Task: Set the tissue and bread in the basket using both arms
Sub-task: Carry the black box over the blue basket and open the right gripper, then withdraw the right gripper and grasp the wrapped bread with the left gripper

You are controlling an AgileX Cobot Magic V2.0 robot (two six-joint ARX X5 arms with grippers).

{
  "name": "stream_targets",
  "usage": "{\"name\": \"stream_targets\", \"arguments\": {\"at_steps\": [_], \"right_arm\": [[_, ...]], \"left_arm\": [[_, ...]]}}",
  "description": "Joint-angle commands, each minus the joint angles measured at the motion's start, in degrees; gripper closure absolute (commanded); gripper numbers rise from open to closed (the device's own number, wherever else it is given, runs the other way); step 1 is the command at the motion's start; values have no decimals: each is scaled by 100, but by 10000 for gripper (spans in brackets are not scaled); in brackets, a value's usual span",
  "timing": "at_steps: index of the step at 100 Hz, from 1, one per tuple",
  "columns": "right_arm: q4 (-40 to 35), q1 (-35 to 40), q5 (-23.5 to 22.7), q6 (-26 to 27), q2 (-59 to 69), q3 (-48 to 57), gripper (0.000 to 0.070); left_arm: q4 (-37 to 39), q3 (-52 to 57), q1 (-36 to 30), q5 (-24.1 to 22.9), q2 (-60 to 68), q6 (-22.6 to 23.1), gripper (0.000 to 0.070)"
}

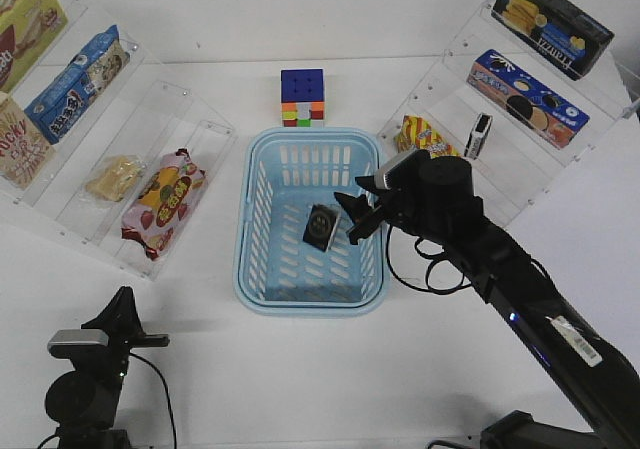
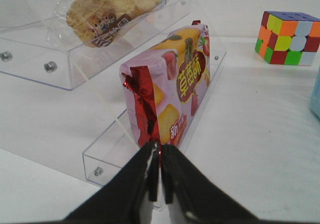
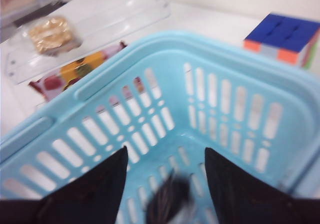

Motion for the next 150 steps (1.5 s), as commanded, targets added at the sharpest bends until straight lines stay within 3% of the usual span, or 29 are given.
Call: {"name": "stream_targets", "arguments": {"at_steps": [1,9,25,33,46,57,87,91,101,106,135,150], "right_arm": [[70,-138,302,-42,-345,81,446],[-116,-461,651,-35,-763,81,700],[-363,-946,1003,0,-1532,-205,699],[267,-1051,1047,0,-2129,-887,699],[1921,-1067,1294,-4,-3222,-2500,699],[2791,-1069,1504,70,-3628,-3552,699],[2575,-1058,1558,197,-3646,-3775,699],[2594,-1067,1578,197,-3646,-3775,699],[2618,-1067,1556,199,-3652,-3775,699],[2612,-1067,1547,201,-3652,-3775,699],[2621,-1062,1547,201,-3652,-3775,699],[2621,-1062,1547,199,-3650,-3775,699]], "left_arm": [[157,-116,2,28,-9,-501,698],[199,-116,2,46,-9,-1147,699],[310,-7,2,44,-9,-2358,699],[254,234,2,44,-4,-2406,699],[-160,927,2,28,101,-2302,699],[-656,1687,2,17,629,-1764,699],[-1794,3965,2,-337,3547,772,680],[-1878,4236,2,-337,3950,1067,589],[-2065,4848,2,-341,4826,1576,205],[-2109,5110,-4,-341,5189,1683,127],[-2256,6310,-15,-581,6929,3150,131],[-2070,6610,-13,-798,7482,3294,134]]}}
